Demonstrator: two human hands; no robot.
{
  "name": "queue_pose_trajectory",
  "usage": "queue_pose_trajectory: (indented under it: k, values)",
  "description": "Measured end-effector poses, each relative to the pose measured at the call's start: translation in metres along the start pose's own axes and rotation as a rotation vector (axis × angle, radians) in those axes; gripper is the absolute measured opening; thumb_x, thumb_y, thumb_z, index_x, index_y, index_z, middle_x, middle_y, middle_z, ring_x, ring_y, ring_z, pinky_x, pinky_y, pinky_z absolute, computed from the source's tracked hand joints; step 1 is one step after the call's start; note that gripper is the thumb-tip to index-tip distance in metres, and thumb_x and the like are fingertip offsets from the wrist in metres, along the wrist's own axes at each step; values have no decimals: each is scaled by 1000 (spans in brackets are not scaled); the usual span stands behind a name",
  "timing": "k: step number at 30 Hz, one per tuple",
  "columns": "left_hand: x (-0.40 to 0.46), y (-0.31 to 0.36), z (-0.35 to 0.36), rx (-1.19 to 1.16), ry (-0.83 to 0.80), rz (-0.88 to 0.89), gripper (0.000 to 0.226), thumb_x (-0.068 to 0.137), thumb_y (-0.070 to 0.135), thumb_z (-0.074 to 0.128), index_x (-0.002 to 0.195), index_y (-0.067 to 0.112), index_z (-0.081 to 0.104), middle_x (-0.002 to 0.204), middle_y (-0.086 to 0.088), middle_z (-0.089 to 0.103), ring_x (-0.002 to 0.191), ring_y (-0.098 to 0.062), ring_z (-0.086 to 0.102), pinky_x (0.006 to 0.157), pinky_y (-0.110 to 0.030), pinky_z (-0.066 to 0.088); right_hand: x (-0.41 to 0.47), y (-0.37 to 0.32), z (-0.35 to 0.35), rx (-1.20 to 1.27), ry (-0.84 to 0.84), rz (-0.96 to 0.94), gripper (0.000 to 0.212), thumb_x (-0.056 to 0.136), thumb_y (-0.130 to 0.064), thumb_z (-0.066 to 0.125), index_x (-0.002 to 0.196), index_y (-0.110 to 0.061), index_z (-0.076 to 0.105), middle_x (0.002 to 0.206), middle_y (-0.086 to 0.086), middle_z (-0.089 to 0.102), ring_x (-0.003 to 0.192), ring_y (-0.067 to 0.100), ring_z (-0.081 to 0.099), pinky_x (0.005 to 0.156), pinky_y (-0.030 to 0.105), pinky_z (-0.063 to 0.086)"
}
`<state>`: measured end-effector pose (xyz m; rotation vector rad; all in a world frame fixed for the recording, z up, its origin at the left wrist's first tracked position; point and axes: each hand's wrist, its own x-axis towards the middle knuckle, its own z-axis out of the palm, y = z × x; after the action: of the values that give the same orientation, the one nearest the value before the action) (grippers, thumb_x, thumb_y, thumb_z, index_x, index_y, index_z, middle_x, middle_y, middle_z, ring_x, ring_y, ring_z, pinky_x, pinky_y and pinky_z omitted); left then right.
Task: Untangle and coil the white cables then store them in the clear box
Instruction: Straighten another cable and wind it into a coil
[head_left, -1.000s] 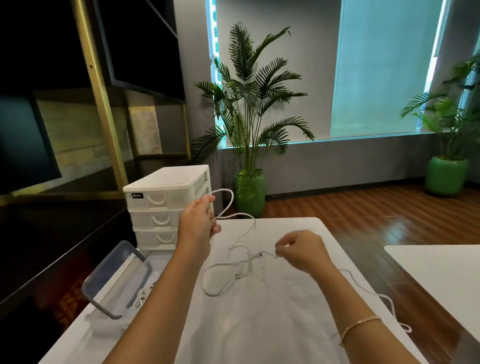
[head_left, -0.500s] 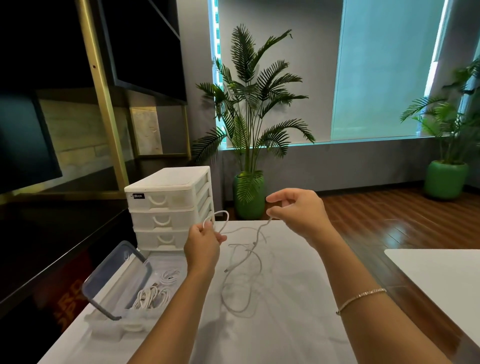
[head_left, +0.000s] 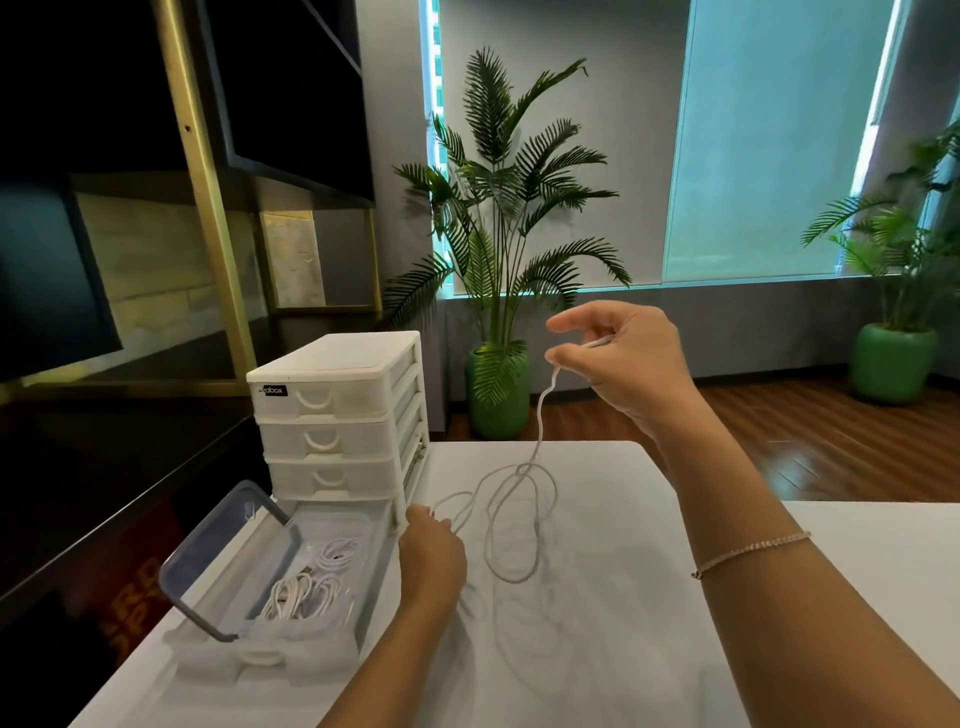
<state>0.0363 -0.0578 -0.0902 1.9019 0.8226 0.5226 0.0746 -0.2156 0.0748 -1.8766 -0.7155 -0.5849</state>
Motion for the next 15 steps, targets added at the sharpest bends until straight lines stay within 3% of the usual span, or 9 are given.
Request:
queue_pose_trajectory:
  k: [5, 9, 12, 15]
  values:
    - [7, -19, 8, 384, -70, 65, 35, 92, -4, 35, 127, 2, 37, 125, -17, 52, 109, -29, 54, 86, -31, 47, 1, 3, -4, -155, -85, 5, 18, 76, -19, 74, 94, -22, 72, 74, -1, 62, 68, 12, 56, 70, 25, 48]
    - [-1, -5, 9, 642, -50, 81, 39, 92, 6, 43, 131, 8, 36, 136, -12, 44, 124, -26, 44, 104, -33, 36, -4, 8, -1, -357, -220, 22, 21, 77, -23, 73, 98, -25, 71, 79, -4, 64, 85, 19, 62, 90, 41, 50]
    - [-7, 10, 9, 628, -43, 263, 48, 89, 7, 48, 135, 11, 36, 139, -9, 42, 128, -26, 39, 110, -36, 29, -5, 6, 0, -491, -329, 6, 24, 77, -27, 73, 101, -26, 70, 91, -1, 68, 90, 19, 61, 93, 42, 48]
    - [-12, 28, 17, 382, -230, 447, 59, 89, 1, 49, 143, 20, 33, 150, -1, 33, 137, -21, 30, 114, -34, 25, -4, 2, 1, -467, -388, -2, 26, 75, -25, 75, 101, -24, 70, 93, 2, 69, 87, 19, 62, 89, 36, 51]
